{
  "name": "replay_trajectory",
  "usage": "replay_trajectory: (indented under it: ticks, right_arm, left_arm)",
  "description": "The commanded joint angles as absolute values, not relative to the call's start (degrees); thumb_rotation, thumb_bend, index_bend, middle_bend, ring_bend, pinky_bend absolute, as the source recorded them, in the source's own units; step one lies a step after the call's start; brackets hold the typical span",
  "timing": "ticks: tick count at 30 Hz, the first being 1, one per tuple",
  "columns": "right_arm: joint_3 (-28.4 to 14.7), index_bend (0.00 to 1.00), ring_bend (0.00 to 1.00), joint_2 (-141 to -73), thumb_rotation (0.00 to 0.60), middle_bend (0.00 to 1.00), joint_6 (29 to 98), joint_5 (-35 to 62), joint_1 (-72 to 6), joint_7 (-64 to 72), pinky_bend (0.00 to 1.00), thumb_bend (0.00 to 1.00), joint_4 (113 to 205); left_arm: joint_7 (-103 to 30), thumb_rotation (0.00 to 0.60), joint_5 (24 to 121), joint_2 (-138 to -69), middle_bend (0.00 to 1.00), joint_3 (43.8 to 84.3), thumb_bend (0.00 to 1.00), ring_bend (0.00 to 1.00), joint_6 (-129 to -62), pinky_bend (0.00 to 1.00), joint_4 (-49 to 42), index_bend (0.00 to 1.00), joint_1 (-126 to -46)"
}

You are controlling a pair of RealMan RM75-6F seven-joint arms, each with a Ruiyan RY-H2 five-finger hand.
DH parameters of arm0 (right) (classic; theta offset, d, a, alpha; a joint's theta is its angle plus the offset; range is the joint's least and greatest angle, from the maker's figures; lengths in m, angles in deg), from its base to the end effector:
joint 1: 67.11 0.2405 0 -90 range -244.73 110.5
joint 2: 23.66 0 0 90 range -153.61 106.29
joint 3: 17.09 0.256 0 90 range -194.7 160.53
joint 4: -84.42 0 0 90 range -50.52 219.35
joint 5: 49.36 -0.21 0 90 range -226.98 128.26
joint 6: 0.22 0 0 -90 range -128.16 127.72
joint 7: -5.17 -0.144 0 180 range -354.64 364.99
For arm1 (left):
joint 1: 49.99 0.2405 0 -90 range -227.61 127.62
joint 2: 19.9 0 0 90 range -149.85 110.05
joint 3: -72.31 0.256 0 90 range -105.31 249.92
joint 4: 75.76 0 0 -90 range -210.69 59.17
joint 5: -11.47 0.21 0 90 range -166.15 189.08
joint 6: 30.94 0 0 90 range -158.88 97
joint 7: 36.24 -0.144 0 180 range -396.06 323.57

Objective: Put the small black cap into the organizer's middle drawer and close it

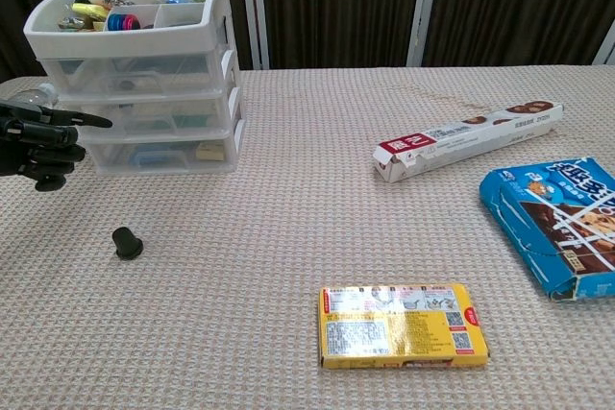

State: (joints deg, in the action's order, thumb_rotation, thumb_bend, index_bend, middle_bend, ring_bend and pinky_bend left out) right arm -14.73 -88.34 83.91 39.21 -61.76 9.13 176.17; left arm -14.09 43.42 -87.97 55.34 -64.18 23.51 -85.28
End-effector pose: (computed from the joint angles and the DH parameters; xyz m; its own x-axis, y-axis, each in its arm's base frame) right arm -0.3063 -0.1817 0.1509 0.4631 -0.0196 0.8861 -0.8851 -0.0634 0.4611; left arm -0.2182 0.3239 0.0533 -0.5998 0.4002 0.6928 0.7818 0.4773 0.4011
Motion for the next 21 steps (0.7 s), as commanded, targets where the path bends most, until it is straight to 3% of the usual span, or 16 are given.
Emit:
replay_trajectory:
  ticks: [1,13,21]
  right_arm:
    - [-14.7,0.07,0.00,-88.4,0.600,0.00,83.9,39.2,-61.8,9.0,0.00,0.00,176.1]
    - [-14.8,0.07,0.00,-88.4,0.600,0.00,84.1,39.3,-61.8,8.9,0.00,0.00,176.1]
    - [-14.7,0.07,0.00,-88.5,0.600,0.00,84.2,39.4,-61.8,9.1,0.00,0.00,175.9]
  left_arm:
    - [-14.3,0.600,43.3,-89.3,0.93,55.7,0.98,0.84,-64.9,0.75,23.0,0.02,-85.9]
    - [-13.8,0.600,41.1,-93.0,0.93,55.0,0.98,0.84,-65.4,0.75,20.3,0.07,-88.4]
    - [-11.2,0.600,39.0,-95.0,0.93,53.6,0.98,0.84,-62.3,0.75,18.0,0.09,-89.6]
